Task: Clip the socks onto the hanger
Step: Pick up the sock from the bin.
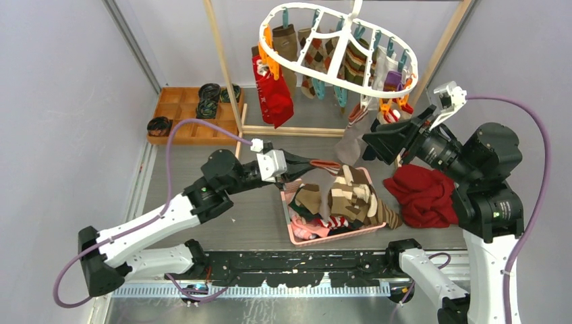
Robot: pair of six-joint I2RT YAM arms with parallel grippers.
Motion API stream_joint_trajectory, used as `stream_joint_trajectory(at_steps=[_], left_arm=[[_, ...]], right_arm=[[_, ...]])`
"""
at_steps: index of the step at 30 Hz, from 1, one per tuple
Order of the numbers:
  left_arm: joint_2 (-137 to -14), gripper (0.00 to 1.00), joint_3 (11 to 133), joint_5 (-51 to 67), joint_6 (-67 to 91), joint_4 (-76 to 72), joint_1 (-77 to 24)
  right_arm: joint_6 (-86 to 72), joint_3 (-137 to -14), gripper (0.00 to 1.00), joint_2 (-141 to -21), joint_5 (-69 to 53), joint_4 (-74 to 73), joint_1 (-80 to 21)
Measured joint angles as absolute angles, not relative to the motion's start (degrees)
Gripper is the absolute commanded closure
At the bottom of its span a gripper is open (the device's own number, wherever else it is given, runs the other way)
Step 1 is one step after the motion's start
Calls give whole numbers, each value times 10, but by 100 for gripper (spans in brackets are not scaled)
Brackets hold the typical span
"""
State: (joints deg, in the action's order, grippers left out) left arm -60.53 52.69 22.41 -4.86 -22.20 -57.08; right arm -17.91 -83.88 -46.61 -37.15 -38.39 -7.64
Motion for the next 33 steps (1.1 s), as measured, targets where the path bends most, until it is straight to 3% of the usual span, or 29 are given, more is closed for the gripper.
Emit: stream_joint_trajectory(at_steps=[11, 18, 23, 33], left_arm=[[-575, 100, 578, 144, -230, 18, -571], [-592, 100, 604, 125, -221, 51, -571], [-592, 100, 617, 123, -198, 52, -571], [-592, 100, 637, 123, -138, 61, -546]], right_arm=[[-154, -875, 41, -547, -300, -413, -114], [-123, -912, 60, -620, -135, -446, -279], [-123, -914, 73, -634, -48, -443, -296], [-126, -915, 75, -634, 80, -432, -297]])
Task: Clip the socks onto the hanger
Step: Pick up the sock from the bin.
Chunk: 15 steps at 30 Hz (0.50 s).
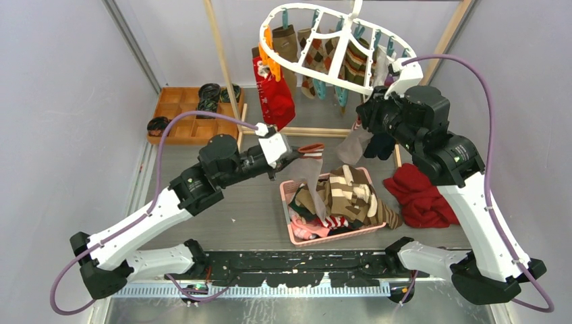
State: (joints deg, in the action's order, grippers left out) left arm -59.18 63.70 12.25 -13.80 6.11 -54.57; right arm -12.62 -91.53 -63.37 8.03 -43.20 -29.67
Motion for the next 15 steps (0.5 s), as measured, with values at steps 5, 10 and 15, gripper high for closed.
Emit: stream_joint_trajectory(at_steps=[5, 10, 15], left_arm=[[-601, 100, 657, 146, -103, 58, -522], [-610, 100, 660, 170, -76, 48, -511], [-618, 100, 661, 191, -59, 37, -509]], right_arm=[[-125, -916, 74, -634, 128, -432, -297], [-119, -922, 72, -632, 165, -433, -297], [-111, -936, 70, -631, 199, -437, -297]])
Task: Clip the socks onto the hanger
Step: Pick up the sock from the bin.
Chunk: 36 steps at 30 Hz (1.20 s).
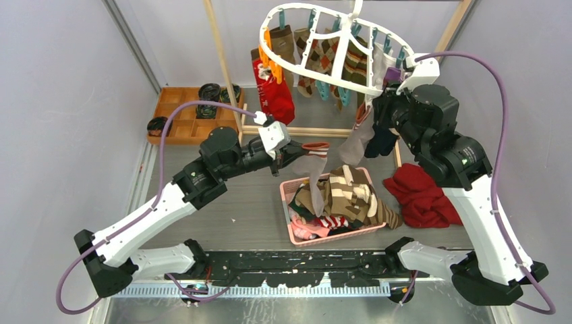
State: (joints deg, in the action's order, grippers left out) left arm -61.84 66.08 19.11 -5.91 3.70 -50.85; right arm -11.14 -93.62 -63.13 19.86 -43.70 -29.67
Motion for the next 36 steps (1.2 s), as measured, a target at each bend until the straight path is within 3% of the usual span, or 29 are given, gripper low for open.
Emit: stream_joint_trajectory(at_steps=[8, 15, 20, 23, 29, 36], left_arm=[[-627, 100, 663, 212, -32, 11, -507], [-638, 100, 663, 212, -26, -8, -505], [-659, 100, 665, 212, -4, -30, -505], [-671, 100, 666, 210, 12, -41, -505], [-683, 100, 668, 211, 44, -68, -505], [-686, 100, 669, 211, 60, -84, -505]], right_arm=[[-99, -947, 60, -618, 216, -451, -297], [-96, -927, 58, -553, 147, -451, -297], [-100, -920, 50, -531, 87, -446, -297], [-104, -910, 43, -535, 55, -438, -297], [-98, -881, 13, -547, -26, -422, -297], [-25, -782, 4, -485, -114, -405, -297]])
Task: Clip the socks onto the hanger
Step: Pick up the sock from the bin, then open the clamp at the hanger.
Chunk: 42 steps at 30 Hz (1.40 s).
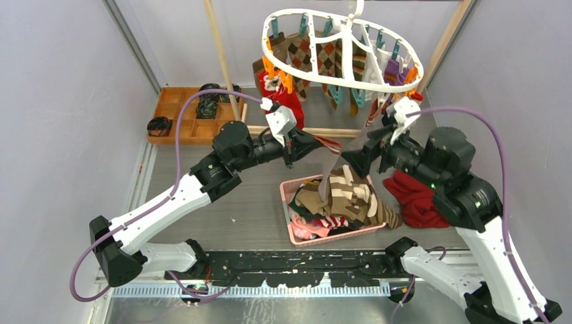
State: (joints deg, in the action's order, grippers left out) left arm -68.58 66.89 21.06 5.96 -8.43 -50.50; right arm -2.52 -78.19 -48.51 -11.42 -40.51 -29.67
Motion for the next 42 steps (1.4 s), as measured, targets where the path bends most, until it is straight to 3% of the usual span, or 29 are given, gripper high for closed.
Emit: stream_joint_trajectory(at_steps=[8, 13, 20, 28, 33, 38, 42], left_arm=[[-687, 100, 669, 233, 71, -111, -505], [-690, 100, 669, 248, 79, -124, -505], [-698, 100, 669, 266, 97, -140, -505], [-700, 100, 669, 271, 104, -145, -505], [-704, 100, 669, 271, 105, -148, -505], [-707, 66, 667, 273, 108, -149, -505], [-702, 30, 652, 277, 116, -163, -503]], right_arm=[[61, -695, 5, -407, -178, -371, -297], [79, -673, 11, -409, -191, -342, -297], [77, -668, 34, -437, -220, -288, -297], [75, -669, 82, -458, -241, -266, -297], [71, -670, 95, -457, -245, -273, -297], [75, -671, 95, -438, -225, -296, -297], [97, -690, 96, -425, -193, -340, -297]])
